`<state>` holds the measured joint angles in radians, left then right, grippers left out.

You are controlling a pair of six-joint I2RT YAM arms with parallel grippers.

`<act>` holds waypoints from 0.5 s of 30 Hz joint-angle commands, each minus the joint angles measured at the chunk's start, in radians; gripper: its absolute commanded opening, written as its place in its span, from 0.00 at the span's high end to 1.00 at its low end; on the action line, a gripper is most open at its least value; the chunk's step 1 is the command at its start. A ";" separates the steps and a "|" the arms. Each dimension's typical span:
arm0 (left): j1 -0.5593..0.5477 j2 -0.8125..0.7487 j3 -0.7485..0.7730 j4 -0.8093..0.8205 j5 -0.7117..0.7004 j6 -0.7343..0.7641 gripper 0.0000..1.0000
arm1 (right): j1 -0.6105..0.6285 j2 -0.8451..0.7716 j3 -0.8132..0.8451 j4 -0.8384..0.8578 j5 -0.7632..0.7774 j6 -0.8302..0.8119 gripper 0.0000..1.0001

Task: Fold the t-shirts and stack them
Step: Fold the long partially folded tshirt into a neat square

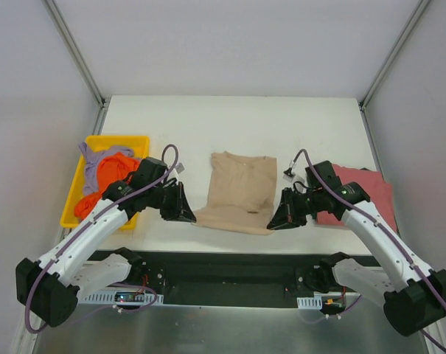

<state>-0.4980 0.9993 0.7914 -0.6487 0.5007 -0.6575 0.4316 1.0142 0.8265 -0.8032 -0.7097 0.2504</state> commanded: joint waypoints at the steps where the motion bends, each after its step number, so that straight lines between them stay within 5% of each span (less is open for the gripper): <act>1: -0.001 -0.074 0.100 -0.163 0.044 0.062 1.00 | 0.004 -0.087 0.046 -0.146 -0.263 0.035 0.99; 8: -0.001 -0.090 0.186 -0.197 0.068 0.076 1.00 | 0.001 -0.154 0.048 -0.156 -0.309 0.090 0.99; 15: -0.001 0.015 0.288 -0.146 -0.060 0.087 1.00 | -0.088 -0.144 0.051 -0.148 -0.222 0.033 1.00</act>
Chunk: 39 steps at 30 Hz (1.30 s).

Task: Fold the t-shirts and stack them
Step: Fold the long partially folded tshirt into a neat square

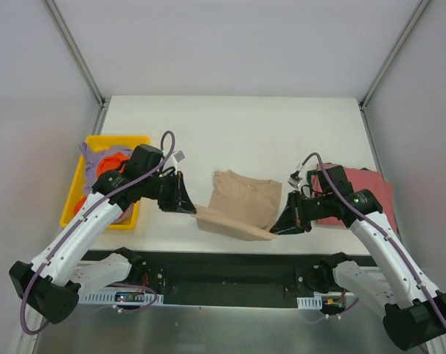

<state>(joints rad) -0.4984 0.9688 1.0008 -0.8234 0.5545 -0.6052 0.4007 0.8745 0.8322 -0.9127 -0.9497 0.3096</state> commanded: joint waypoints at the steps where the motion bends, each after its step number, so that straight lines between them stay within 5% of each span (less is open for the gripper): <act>1: 0.001 0.062 0.084 0.070 -0.113 0.036 1.00 | -0.078 0.001 0.050 -0.034 0.034 -0.038 1.00; 13: 0.012 0.310 0.128 0.386 -0.240 -0.015 1.00 | -0.229 0.101 0.042 0.193 0.163 -0.072 0.99; 39: 0.078 0.930 0.559 0.443 -0.177 0.064 1.00 | -0.281 0.448 0.074 0.610 0.499 0.000 1.00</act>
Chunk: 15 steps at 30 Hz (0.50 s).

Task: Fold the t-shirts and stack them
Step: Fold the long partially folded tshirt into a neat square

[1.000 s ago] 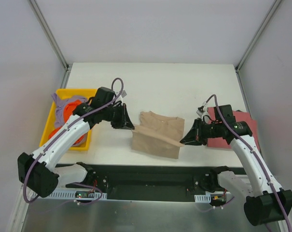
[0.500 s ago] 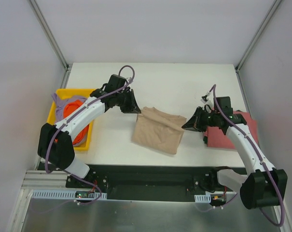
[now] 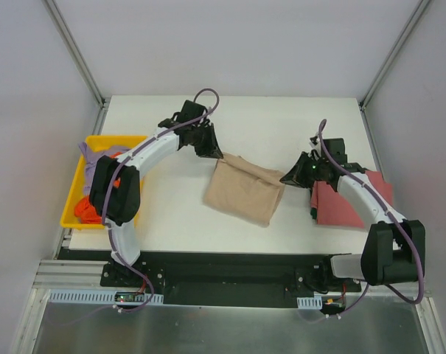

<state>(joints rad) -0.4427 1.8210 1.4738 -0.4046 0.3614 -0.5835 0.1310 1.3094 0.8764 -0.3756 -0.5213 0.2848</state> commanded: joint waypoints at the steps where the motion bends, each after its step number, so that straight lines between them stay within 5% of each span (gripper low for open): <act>1: 0.022 0.102 0.104 0.024 0.033 0.048 1.00 | -0.011 0.014 0.020 0.093 0.084 0.033 1.00; 11: 0.025 0.290 0.267 0.024 0.065 0.044 0.97 | -0.014 0.140 0.041 0.159 0.233 0.053 0.99; 13: 0.025 0.319 0.307 0.023 0.077 0.054 0.90 | -0.013 0.152 0.041 0.194 0.286 0.063 0.99; 15: 0.027 0.339 0.341 0.024 0.097 0.060 0.74 | -0.016 0.165 0.045 0.219 0.331 0.080 0.92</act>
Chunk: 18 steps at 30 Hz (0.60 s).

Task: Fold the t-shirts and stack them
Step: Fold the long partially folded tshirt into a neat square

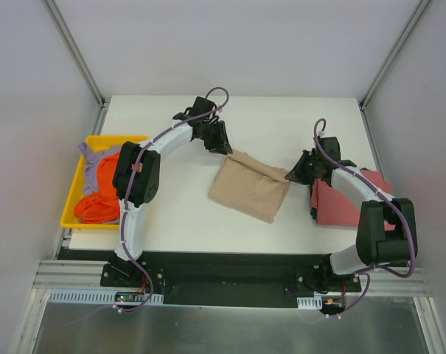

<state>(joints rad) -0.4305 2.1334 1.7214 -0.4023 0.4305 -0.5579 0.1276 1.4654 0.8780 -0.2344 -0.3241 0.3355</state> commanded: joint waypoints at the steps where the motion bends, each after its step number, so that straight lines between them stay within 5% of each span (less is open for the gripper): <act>1: 0.015 0.031 0.108 0.020 0.039 0.042 0.60 | -0.011 0.010 0.052 0.090 0.148 0.030 0.89; 4: 0.016 0.008 0.124 0.020 0.037 0.058 0.29 | -0.011 0.000 0.076 0.096 0.161 0.030 0.73; 7: 0.016 -0.059 0.098 0.020 0.024 0.073 0.03 | -0.010 -0.060 0.072 0.089 0.174 0.019 0.31; 10: 0.012 -0.133 0.047 0.020 0.063 0.076 0.01 | -0.002 -0.135 0.058 0.067 0.137 -0.025 0.17; 18: -0.068 -0.210 -0.048 0.033 0.155 0.084 0.01 | 0.105 -0.171 -0.016 0.159 -0.156 -0.015 0.10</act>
<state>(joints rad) -0.4591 1.9575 1.6741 -0.3889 0.5056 -0.5037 0.1871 1.2720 0.8890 -0.1581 -0.2962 0.3164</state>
